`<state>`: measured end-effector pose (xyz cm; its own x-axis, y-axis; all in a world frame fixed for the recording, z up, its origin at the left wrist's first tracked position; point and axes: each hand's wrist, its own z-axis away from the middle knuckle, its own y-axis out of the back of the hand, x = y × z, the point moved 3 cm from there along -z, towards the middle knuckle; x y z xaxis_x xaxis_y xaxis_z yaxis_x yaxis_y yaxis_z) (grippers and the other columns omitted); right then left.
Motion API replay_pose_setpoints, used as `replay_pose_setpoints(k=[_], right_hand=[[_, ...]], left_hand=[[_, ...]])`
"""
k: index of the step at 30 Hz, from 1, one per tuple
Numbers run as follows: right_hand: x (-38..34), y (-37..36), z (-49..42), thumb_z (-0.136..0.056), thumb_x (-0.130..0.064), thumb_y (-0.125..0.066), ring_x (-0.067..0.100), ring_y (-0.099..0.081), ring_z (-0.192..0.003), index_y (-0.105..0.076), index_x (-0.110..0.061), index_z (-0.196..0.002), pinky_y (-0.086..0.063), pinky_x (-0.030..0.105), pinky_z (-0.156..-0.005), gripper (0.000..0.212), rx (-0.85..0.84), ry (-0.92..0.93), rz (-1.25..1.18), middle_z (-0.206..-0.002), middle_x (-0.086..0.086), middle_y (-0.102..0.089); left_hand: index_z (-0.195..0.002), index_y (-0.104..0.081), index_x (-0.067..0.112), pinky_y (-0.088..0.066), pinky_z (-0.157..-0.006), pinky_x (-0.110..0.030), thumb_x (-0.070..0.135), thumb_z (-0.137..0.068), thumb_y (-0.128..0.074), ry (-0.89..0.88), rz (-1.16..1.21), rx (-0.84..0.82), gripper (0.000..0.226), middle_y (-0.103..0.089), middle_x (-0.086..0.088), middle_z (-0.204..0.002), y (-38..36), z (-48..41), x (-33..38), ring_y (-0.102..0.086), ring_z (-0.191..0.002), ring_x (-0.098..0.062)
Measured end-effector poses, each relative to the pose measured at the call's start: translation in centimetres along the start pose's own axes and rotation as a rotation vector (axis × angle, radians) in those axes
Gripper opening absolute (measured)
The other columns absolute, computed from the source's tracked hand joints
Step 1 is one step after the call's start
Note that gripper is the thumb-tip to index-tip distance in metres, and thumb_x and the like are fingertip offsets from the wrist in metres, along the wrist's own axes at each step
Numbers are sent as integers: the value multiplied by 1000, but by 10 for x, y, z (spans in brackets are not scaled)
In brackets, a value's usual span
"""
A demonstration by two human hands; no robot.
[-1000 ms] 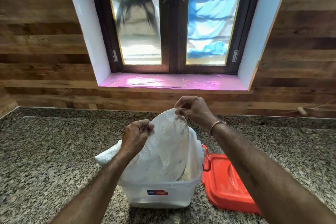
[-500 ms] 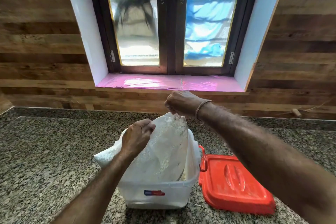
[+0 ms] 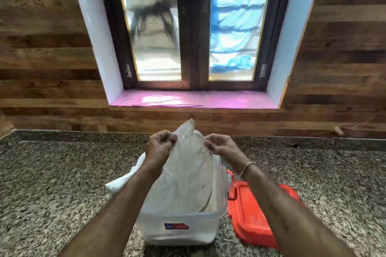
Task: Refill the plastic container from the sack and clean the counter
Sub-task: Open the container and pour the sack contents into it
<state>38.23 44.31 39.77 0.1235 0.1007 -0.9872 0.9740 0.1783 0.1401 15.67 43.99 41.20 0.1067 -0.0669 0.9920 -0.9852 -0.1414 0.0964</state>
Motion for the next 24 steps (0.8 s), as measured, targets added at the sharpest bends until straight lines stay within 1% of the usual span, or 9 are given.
replay_pose_setpoints(k=[3,7,10,12,15,17,20,22,24], right_hand=[[15,-7,7,-89,-18,-78,7,-61,-73,-72,-19,-75,-51,27,-73,15,127,25,6,-74,-6,-68],[21,-5,9,-83,-17,-80,4,-58,-68,-64,-25,-67,-51,29,-70,25,207,36,363,-70,-11,-66],[4,-6,16,-92,-37,-69,14,-69,-89,-65,-33,-96,-61,39,-77,7,173,69,236,-98,-6,-70],[-9,-10,15,-90,-56,-64,19,-69,-99,-59,-35,-120,-62,39,-79,36,83,96,140,-113,3,-67],[-31,-16,10,-86,-36,-79,12,-63,-75,-66,-18,-104,-54,26,-61,29,55,133,242,-91,2,-70],[-34,-11,7,-86,-17,-80,12,-60,-74,-65,-11,-91,-52,26,-56,17,146,80,167,-81,-2,-66],[-27,-4,5,-87,-8,-77,17,-58,-76,-64,-15,-87,-52,27,-52,15,182,11,38,-81,0,-62],[-28,-9,4,-88,-18,-76,20,-62,-89,-66,-21,-104,-55,31,-63,19,218,64,381,-98,-2,-66],[-33,-22,4,-89,-36,-72,24,-55,-125,-52,-27,-140,-49,45,-97,55,306,287,948,-137,0,-58]], left_hand=[[-70,-68,16,-37,-65,-31,16,-95,-69,47,58,38,25,-56,-1,-71,-3,1,-5,-44,-71,-19],[-65,-69,18,-43,-66,-33,18,-94,-72,75,78,64,29,-59,0,-68,-8,6,-14,-49,-70,-20],[-72,-72,18,-48,-65,-34,26,-89,-76,-33,-92,62,19,-66,5,-67,-11,6,-10,-55,-66,-15],[-73,-75,22,-55,-66,-36,30,-85,-80,-101,-234,70,16,-71,9,-68,-16,7,-4,-61,-65,-13],[-76,-74,20,-57,-70,-38,33,-87,-77,-169,-358,79,18,-72,7,-70,-22,16,5,-67,-72,-13],[-79,-70,19,-55,-73,-39,43,-91,-71,-142,-500,23,27,-72,4,-76,-12,19,4,-69,-80,-20],[-68,-54,21,-42,-67,-34,55,-89,-67,-71,-791,-57,42,-64,5,-73,16,22,-4,-66,-84,-25],[-61,-50,21,-37,-62,-32,53,-88,-70,-80,-802,-60,46,-61,6,-67,25,25,-7,-67,-83,-28],[-63,-55,22,-37,-62,-31,52,-87,-72,-81,-807,-42,42,-67,4,-73,20,28,-3,-67,-82,-26]])
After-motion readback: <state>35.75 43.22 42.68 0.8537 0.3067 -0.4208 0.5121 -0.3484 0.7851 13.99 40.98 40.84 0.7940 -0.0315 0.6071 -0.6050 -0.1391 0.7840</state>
